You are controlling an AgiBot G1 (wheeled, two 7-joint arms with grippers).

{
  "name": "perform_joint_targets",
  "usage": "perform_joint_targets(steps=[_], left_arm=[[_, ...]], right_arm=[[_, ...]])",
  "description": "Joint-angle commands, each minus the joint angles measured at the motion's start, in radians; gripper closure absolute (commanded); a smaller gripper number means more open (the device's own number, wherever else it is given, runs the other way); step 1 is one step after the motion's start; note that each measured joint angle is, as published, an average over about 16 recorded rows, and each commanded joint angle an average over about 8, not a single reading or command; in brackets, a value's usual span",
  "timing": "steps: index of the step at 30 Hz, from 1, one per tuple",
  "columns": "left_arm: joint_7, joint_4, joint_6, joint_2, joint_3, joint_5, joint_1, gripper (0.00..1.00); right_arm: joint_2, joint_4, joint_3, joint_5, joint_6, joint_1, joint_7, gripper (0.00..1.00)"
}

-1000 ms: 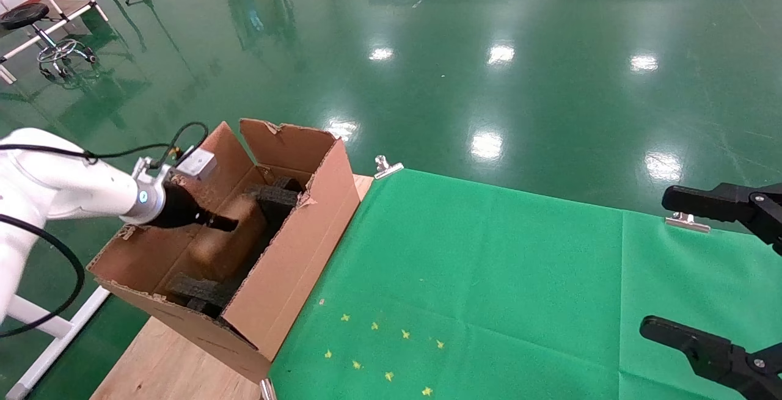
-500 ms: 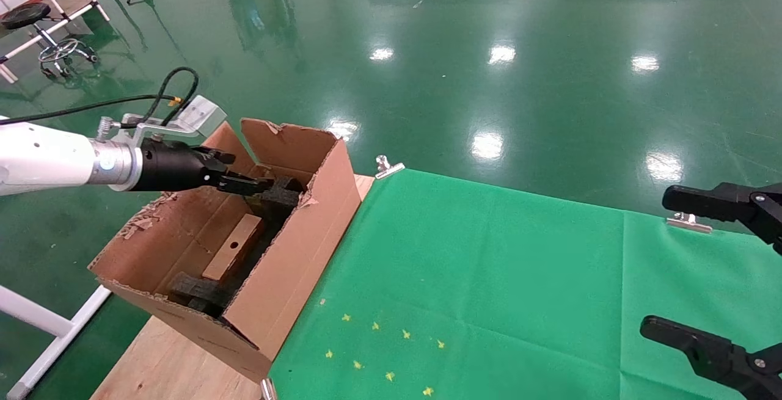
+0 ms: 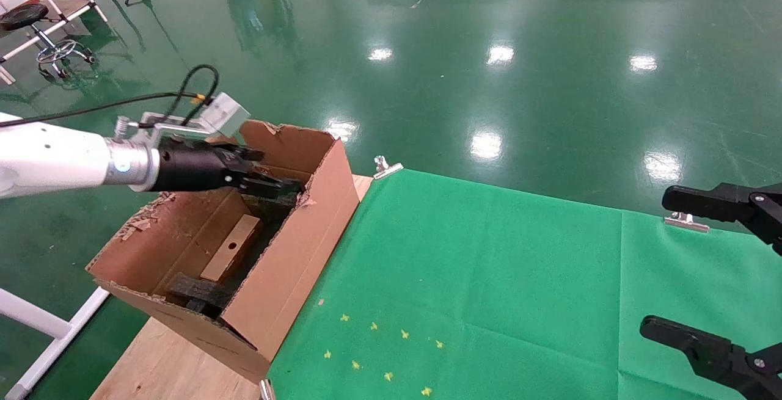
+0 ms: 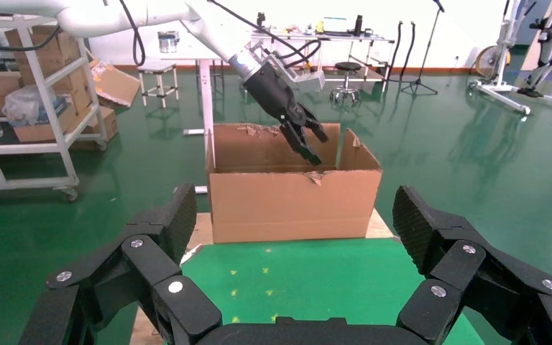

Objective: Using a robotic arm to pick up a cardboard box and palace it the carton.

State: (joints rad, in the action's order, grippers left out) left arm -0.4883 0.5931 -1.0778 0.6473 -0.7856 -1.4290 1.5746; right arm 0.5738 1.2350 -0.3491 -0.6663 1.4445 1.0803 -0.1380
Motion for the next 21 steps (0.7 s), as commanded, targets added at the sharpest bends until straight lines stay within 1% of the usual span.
perform_joint_targets(steps=[1,21], left_arm=[[0.011,0.025,-0.015,-0.001,0.018,0.025,-0.018,0.0],[0.124,0.285,-0.172,-0.015,0.209,0.288,-0.206,0.0]], right_arm=[[0.0,0.0,0.0,0.0,0.0,0.0,0.0,0.0],[0.0,0.0,0.0,0.0,0.0,0.0,0.0,0.0]])
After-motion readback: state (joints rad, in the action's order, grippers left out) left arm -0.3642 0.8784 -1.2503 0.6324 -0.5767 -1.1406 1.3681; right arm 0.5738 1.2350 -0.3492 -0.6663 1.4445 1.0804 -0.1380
